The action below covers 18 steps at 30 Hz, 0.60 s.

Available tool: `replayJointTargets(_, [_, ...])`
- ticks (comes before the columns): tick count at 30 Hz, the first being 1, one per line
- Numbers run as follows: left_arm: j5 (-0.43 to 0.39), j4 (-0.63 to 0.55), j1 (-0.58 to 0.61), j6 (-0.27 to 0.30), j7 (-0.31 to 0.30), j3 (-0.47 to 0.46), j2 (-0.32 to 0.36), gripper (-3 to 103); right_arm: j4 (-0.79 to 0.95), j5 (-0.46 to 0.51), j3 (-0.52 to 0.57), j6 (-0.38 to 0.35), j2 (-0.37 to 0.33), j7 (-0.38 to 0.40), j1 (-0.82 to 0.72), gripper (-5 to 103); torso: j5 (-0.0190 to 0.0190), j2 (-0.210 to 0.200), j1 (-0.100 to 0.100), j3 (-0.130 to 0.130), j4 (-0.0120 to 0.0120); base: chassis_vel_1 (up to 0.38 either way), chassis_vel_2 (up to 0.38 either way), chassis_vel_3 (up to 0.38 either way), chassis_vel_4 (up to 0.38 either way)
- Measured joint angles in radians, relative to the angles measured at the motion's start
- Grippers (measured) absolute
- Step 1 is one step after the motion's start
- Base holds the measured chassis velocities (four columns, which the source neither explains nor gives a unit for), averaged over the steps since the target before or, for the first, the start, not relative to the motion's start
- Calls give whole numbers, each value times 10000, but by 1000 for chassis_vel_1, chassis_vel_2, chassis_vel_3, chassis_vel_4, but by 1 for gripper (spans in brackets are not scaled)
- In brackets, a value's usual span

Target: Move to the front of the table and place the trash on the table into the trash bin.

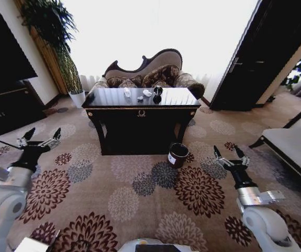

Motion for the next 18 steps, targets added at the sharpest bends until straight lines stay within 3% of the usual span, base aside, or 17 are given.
replayJointTargets(18, [-34,5,9,11,8,15,-44,100,24,40,43,6,-10,-75,-41,100,0,1,0,0,0,0,0,0,0])
